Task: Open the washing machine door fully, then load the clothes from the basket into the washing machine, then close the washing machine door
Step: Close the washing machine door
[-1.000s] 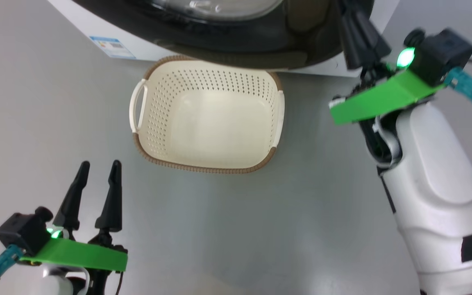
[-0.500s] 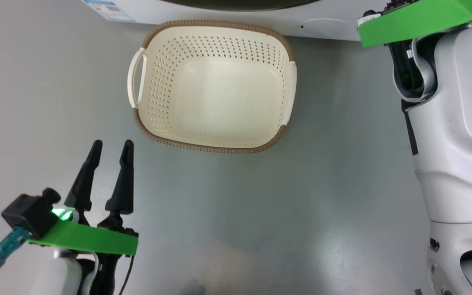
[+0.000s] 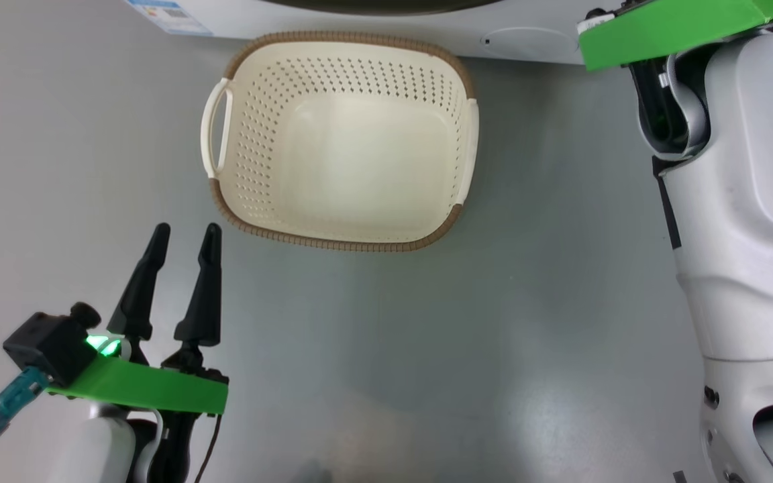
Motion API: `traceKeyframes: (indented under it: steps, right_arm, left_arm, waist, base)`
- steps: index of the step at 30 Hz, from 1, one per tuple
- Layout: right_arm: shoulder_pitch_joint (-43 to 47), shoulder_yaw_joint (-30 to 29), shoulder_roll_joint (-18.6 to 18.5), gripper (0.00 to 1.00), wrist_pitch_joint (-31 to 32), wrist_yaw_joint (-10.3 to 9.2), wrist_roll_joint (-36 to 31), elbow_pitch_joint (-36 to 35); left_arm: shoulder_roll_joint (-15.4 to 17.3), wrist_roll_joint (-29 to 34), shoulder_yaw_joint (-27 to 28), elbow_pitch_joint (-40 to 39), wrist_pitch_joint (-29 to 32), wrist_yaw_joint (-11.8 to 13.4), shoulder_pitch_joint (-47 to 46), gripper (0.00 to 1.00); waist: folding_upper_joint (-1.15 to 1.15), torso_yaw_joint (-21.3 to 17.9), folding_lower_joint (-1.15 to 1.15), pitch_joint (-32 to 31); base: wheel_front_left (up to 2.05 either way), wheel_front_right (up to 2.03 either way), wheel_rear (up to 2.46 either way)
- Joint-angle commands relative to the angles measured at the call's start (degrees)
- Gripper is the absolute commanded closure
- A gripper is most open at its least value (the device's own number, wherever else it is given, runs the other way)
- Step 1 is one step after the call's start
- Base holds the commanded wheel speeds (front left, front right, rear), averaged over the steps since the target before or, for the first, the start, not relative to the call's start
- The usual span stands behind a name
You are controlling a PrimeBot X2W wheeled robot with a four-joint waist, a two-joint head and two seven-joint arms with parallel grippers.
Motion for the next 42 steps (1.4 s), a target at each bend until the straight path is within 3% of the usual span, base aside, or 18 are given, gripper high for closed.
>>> traceKeyframes:
  steps: [1,10,23,24,26,27,28,42]
  right_arm:
    - [1.67,1.22,1.58,1.0,-0.18,-0.38,0.38,-1.48]
    - [10.15,5.94,1.58,1.0,-0.18,-0.38,3.26,-2.02]
    - [25.09,6.46,1.58,1.0,-0.18,-0.38,2.84,-3.96]
    - [26.12,6.4,1.58,0.92,-0.18,-0.38,2.7,-4.07]
    - [28.11,6.16,1.58,0.55,-0.18,-0.38,2.56,-4.33]
    - [29.09,6.03,1.58,0.12,-0.18,-0.38,2.58,-4.54]
    - [30.07,5.85,1.58,0.0,-0.18,-0.38,2.68,-4.65]
    - [40.91,3.66,1.58,0.0,-0.18,-0.38,3.66,-6.26]
  left_arm:
    - [1.89,0.11,2.35,-1.12,-0.36,-0.15,-0.32,0.0]
    - [1.77,1.45,3.62,-1.12,-0.36,-0.15,1.4,0.0]
    - [1.56,4.04,6.38,-0.88,-0.36,-0.15,5.59,0.0]
    - [1.5,4.14,6.69,-0.78,-0.36,-0.15,5.97,0.0]
    - [1.4,4.5,7.17,-0.6,-0.36,-0.15,6.75,0.0]
    - [1.34,4.72,7.39,-0.48,-0.36,-0.15,7.16,0.0]
    - [1.29,4.99,7.56,-0.39,-0.36,-0.15,7.55,0.0]
    - [0.47,8.03,9.33,0.2,-0.36,-0.15,12.03,0.0]
  waist:
    - [0.0,-0.64,0.0,-1.01]
    - [0.0,-2.72,0.0,-5.51]
    - [0.0,-6.83,0.0,-14.37]
    - [0.0,-7.19,0.0,-15.07]
    - [0.0,-7.9,0.0,-16.46]
    - [0.0,-8.26,0.0,-17.13]
    - [0.0,-8.61,0.0,-17.78]
    - [0.0,-12.73,0.0,-24.65]
  base:
    - [0.0,0.0,0.0]
    - [0.0,0.0,0.0]
    - [0.0,0.0,0.0]
    - [0.0,0.0,0.0]
    - [0.0,0.0,0.0]
    - [0.0,0.0,0.0]
    - [0.0,0.0,0.0]
    - [0.0,0.0,0.0]
